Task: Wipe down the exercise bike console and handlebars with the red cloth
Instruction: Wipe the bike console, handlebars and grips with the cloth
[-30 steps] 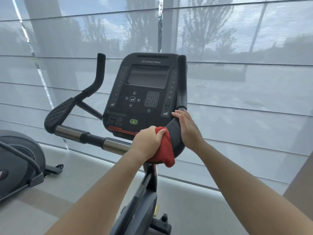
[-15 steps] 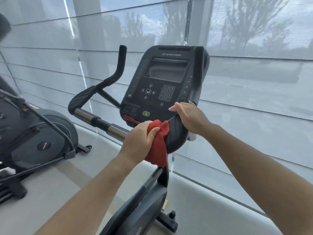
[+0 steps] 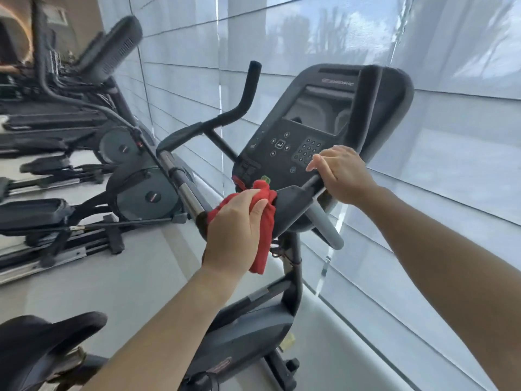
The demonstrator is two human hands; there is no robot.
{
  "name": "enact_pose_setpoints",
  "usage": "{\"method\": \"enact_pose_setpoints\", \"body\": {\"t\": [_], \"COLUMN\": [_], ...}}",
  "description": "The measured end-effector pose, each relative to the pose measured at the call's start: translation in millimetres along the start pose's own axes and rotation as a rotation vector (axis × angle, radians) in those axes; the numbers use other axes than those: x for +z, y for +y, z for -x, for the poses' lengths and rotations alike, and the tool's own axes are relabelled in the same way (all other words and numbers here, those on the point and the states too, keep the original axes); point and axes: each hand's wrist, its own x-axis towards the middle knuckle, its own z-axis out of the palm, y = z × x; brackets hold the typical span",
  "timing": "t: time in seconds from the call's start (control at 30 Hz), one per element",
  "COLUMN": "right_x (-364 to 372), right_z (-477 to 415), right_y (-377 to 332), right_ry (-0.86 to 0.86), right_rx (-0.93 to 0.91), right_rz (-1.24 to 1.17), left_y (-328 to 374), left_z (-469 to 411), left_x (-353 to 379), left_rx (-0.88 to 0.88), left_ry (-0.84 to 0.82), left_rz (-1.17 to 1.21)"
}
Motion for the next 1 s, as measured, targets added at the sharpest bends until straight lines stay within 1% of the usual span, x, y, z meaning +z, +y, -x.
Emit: {"method": "enact_pose_setpoints", "body": {"t": [0.17, 0.37, 0.5, 0.63, 0.7, 0.77, 0.87, 0.93, 1.0], "right_x": [13.9, 18.7, 19.5, 18.7, 21.0, 23.5, 26.3, 26.4, 25.3], "right_z": [-2.3, -1.5, 0.0, 0.1, 0.6, 0.8, -0.4, -0.8, -0.2], "right_y": [11.6, 16.6, 14.4, 13.7, 13.9, 14.0, 13.2, 13.4, 13.4], "right_ry": [0.093, 0.173, 0.209, 0.219, 0.233, 0.252, 0.252, 0.257, 0.260], "right_rx": [0.000, -0.024, -0.032, -0.032, -0.029, -0.018, -0.008, -0.011, -0.015], "right_rz": [0.023, -0.044, -0.050, -0.064, -0.051, -0.044, -0.037, -0.039, -0.046], "left_y": [18.5, 38.1, 30.2, 13.6, 11.5, 18.1, 32.4, 37.4, 37.6], "left_z": [-21.2, -45.0, -37.9, -31.9, -28.0, -28.2, -41.8, -49.0, -47.8], "left_x": [17.4, 40.5, 37.6, 25.9, 25.7, 32.4, 46.1, 50.4, 51.2], "left_rx": [-0.012, 0.018, 0.085, 0.047, 0.050, 0.064, 0.028, 0.008, 0.025], "left_ry": [-0.032, -0.075, -0.111, -0.173, -0.147, -0.108, -0.117, -0.122, -0.100], "left_rz": [-0.073, -0.151, -0.235, -0.193, -0.217, -0.290, -0.382, -0.391, -0.399]}}
